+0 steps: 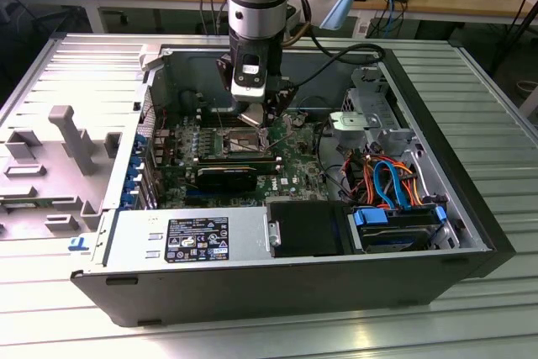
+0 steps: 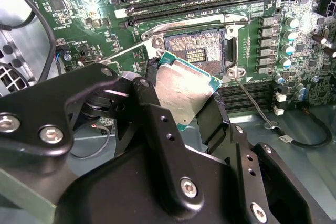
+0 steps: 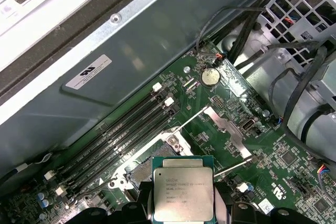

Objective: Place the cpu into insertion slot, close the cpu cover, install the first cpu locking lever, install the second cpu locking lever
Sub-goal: 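Place the cpu into insertion slot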

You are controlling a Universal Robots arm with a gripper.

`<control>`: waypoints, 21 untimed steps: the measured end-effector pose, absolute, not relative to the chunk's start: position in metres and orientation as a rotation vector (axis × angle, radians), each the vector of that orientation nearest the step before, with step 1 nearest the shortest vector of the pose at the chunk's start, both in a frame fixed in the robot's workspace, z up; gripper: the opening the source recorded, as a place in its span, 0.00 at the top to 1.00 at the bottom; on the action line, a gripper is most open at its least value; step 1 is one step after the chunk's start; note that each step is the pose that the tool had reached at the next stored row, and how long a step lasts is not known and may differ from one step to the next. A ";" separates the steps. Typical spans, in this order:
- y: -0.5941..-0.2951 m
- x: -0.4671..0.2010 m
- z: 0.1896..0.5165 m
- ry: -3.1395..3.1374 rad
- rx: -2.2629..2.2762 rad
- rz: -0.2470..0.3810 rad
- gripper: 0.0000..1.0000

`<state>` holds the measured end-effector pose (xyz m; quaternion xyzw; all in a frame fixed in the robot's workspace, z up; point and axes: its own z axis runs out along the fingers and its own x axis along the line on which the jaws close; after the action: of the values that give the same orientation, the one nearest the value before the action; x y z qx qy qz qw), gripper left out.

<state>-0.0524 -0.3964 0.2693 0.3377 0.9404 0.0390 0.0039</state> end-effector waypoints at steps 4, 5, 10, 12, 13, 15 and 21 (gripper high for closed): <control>-0.396 -0.052 0.269 2.944 1.065 0.122 0.45; -0.396 -0.052 0.269 2.944 1.067 0.122 0.45; -0.396 -0.052 0.269 2.940 1.076 0.122 0.45; -0.396 -0.052 0.269 2.939 1.079 0.122 0.45; -0.396 -0.052 0.269 2.938 1.081 0.122 0.45; -0.396 -0.052 0.269 2.937 1.084 0.122 0.45; -0.396 -0.052 0.269 2.932 1.097 0.122 0.45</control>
<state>-0.0524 -0.3964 0.2687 0.3503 0.9358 0.0389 0.0044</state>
